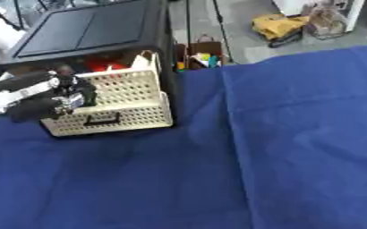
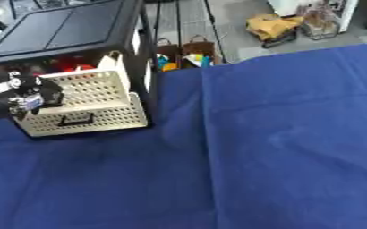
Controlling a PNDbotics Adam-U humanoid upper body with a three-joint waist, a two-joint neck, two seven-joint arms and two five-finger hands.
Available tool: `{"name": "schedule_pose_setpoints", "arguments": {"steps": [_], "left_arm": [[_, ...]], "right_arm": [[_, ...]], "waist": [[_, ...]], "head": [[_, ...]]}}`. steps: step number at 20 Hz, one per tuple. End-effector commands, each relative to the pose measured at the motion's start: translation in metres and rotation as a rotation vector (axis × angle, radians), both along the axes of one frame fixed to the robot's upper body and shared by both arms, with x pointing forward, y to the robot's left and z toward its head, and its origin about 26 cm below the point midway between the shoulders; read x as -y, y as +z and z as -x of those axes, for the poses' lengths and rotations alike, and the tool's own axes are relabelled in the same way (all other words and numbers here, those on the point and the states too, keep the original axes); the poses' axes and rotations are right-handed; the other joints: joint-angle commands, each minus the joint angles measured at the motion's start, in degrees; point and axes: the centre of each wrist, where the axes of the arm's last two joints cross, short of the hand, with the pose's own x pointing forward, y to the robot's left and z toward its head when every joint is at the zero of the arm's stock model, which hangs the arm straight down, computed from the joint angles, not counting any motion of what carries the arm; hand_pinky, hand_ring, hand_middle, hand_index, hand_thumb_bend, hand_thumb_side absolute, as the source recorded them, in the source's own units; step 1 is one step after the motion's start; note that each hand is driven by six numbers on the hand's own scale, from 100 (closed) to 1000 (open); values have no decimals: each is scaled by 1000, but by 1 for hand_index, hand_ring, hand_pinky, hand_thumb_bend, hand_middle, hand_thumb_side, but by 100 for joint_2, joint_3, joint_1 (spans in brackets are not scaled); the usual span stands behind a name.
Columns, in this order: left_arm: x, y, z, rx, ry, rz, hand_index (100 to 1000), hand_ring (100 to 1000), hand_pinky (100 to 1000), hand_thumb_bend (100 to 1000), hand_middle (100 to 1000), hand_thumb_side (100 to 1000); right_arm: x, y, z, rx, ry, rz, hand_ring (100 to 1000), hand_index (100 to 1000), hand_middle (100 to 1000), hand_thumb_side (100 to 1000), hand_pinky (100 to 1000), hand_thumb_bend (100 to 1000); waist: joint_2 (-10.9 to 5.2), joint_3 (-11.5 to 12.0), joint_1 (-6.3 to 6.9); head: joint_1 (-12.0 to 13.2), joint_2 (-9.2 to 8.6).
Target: Pick up objects from table and place into drawer.
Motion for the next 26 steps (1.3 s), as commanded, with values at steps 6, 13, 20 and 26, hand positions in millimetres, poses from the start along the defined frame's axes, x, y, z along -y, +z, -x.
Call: {"name": "schedule_pose_setpoints", "arguments": {"steps": [6, 13, 20, 26], "left_arm": [[-12, 9, -6, 26, 49, 3, 958, 367, 125, 100, 638, 1000], [-21, 7, -14, 33, 75, 46, 964, 364, 118, 100, 636, 1000], [-25, 9, -20, 37, 48, 102, 970, 359, 106, 100, 634, 1000], [-28, 11, -23, 37, 47, 121, 970, 360, 106, 100, 634, 1000]], "right_arm": [[-2, 8, 5, 32, 17, 12, 619, 693, 512, 687, 490, 182], [-3, 9, 6, 34, 21, 14, 618, 693, 511, 688, 490, 183], [-5, 11, 6, 38, 29, 16, 617, 693, 510, 688, 488, 185], [-5, 13, 6, 44, 30, 15, 616, 693, 509, 688, 488, 185]], "waist": [[-57, -34, 7], [-26, -93, 7], [18, -196, 5], [69, -275, 25]], "head": [[88, -96], [205, -113], [257, -162], [295, -227]]}}
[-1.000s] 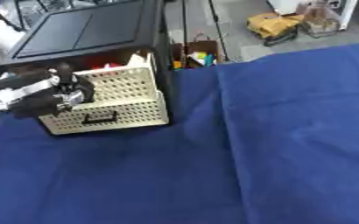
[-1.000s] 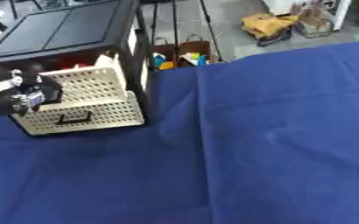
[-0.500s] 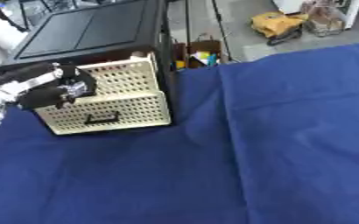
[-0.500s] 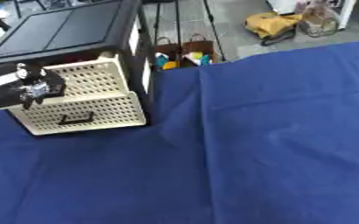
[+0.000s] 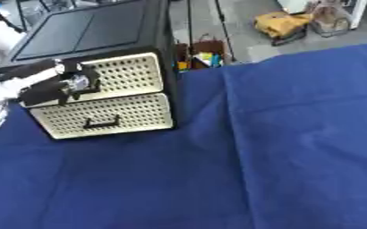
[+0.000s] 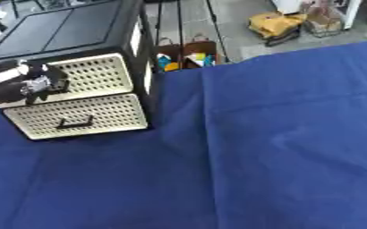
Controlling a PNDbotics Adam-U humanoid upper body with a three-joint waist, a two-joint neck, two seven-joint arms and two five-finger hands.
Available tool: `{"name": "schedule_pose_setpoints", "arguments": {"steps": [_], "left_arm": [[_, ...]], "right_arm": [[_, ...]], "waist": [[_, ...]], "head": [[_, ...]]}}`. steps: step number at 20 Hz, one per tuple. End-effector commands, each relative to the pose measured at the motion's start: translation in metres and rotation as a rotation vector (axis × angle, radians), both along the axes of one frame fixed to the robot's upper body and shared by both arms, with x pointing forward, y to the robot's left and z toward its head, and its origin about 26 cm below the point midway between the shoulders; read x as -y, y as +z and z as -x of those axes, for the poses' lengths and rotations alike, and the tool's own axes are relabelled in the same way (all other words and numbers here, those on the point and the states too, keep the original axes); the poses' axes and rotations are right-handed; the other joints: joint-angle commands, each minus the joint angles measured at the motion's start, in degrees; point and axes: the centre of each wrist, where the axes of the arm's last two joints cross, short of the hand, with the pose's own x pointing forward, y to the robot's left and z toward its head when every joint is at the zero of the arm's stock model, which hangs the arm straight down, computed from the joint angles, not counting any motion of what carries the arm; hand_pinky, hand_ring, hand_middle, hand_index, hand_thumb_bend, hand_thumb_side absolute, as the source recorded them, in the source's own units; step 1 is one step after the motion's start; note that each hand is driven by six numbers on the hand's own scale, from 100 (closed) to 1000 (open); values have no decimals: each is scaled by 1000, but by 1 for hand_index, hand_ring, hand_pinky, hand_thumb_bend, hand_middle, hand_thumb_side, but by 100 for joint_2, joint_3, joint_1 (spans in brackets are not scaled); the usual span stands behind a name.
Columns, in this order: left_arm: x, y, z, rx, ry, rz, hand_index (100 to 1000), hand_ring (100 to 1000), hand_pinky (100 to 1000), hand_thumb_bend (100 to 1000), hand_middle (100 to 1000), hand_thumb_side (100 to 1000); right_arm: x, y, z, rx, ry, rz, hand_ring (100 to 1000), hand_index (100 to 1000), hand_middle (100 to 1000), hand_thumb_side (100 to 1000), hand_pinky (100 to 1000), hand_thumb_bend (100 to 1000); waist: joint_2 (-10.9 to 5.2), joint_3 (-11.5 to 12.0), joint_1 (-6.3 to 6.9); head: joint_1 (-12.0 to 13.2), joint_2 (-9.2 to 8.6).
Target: Pick up objects from table and place into drawer.
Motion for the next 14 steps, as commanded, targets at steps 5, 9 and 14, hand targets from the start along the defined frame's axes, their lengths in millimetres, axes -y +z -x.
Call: {"name": "schedule_pose_setpoints", "arguments": {"steps": [5, 9, 14], "left_arm": [[-7, 3, -3, 2, 17, 0, 977, 362, 108, 100, 636, 1000], [-1, 1, 1, -27, -27, -14, 943, 363, 110, 100, 617, 1000], [11, 6, 20, -34, -133, -131, 925, 380, 137, 100, 614, 1000]], "right_arm": [[-1, 8, 5, 28, 15, 4, 615, 692, 508, 688, 486, 187], [1, 5, 5, 17, 8, 2, 614, 692, 508, 688, 485, 187], [3, 1, 4, 6, -5, -7, 618, 693, 510, 689, 488, 184]], "waist": [[-41, -37, -9], [-84, -3, -19], [-213, 94, -45]], "head": [[41, -107], [20, -63], [-8, 19]]}}
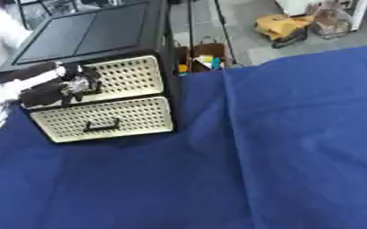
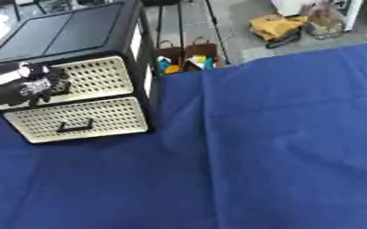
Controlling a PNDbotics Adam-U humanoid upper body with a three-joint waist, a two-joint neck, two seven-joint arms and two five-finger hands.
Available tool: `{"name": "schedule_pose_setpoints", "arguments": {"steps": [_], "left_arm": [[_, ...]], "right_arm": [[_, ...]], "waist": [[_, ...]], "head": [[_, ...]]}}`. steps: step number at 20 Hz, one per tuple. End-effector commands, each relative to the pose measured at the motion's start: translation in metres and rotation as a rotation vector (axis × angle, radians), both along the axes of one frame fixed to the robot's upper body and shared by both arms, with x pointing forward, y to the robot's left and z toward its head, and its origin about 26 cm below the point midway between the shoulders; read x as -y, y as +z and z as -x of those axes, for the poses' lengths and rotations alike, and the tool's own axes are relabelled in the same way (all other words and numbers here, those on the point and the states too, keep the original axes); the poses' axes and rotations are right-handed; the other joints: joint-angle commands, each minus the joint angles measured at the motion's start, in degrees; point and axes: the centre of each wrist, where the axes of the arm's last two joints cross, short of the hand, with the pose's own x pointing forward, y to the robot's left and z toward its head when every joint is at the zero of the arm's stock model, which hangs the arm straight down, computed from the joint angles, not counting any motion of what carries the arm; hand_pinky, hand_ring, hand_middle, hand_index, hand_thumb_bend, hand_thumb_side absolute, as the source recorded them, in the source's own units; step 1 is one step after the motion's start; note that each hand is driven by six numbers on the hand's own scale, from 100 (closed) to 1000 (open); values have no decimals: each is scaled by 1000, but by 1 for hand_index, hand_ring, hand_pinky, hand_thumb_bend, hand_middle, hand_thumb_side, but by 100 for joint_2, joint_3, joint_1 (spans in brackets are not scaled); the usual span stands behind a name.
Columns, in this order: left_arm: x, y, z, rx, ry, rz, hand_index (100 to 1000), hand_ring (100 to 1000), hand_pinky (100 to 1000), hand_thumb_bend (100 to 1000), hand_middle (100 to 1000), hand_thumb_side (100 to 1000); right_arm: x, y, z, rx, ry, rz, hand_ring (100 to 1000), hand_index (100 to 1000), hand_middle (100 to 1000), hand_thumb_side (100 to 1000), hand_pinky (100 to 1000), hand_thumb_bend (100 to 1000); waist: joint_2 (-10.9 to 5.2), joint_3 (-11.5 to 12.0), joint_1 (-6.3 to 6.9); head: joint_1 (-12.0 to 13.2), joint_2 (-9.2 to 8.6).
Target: Pick up objects from table and place into drawer.
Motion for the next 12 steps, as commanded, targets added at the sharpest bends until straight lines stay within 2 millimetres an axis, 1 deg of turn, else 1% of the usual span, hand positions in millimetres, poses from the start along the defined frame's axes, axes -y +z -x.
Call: {"name": "schedule_pose_setpoints", "arguments": {"steps": [1, 5, 9, 12], "left_arm": [[2, 21, 16, 35, -52, -91, 925, 381, 137, 100, 614, 1000], [9, 40, 35, 66, -104, -111, 935, 384, 138, 100, 624, 1000], [20, 57, 56, 122, -134, -110, 946, 413, 169, 100, 672, 1000], [27, 67, 69, 176, -138, -110, 949, 440, 198, 100, 698, 1000]], "right_arm": [[1, 6, 5, 26, 3, -5, 618, 693, 511, 689, 488, 184], [0, 4, 4, 25, 8, -8, 622, 695, 513, 689, 491, 181], [-1, 4, 4, 24, 12, -12, 624, 696, 515, 690, 493, 179], [-2, 3, 4, 24, 13, -13, 626, 697, 515, 690, 494, 178]], "waist": [[-185, 50, -56], [-295, 117, -119], [-378, 141, -189], [-415, 144, -225]], "head": [[-16, 70], [-43, 128], [-56, 157], [-59, 162]]}}
